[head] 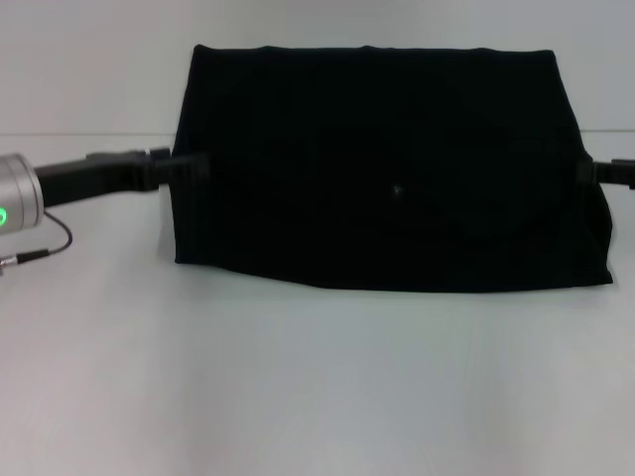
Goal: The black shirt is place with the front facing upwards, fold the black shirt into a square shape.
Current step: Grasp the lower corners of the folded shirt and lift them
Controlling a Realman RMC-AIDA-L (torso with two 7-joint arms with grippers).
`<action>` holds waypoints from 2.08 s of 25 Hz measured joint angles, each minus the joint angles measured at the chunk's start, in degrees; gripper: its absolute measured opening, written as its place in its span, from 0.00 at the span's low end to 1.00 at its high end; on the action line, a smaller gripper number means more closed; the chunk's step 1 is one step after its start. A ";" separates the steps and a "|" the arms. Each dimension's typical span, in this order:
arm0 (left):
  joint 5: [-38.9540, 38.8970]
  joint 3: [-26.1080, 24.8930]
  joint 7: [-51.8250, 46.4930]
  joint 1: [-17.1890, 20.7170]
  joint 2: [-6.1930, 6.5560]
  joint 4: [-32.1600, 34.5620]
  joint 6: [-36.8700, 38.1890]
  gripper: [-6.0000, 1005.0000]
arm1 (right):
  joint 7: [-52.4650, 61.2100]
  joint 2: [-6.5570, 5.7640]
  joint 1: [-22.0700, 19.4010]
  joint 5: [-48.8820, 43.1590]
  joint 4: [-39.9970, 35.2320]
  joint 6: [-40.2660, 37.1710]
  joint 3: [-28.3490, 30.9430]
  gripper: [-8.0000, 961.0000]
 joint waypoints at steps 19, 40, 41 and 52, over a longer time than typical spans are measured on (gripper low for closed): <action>9.09 9.02 5.75 1.13 -1.35 -2.53 -11.31 0.73 | 3.19 -2.14 -0.68 4.04 3.01 -5.22 2.77 0.72; 9.31 13.32 9.25 0.71 -1.83 -2.84 -11.64 0.71 | 2.53 -2.13 -1.17 3.99 3.49 -5.00 2.70 0.75; 9.31 13.90 9.14 0.70 -1.83 -2.92 -12.57 0.71 | 2.51 -2.11 -1.17 4.00 3.53 -4.96 2.65 0.75; 9.30 14.25 8.75 0.60 -1.77 -3.05 -14.65 0.36 | 2.40 -2.05 -1.42 3.97 3.60 -4.76 2.64 0.76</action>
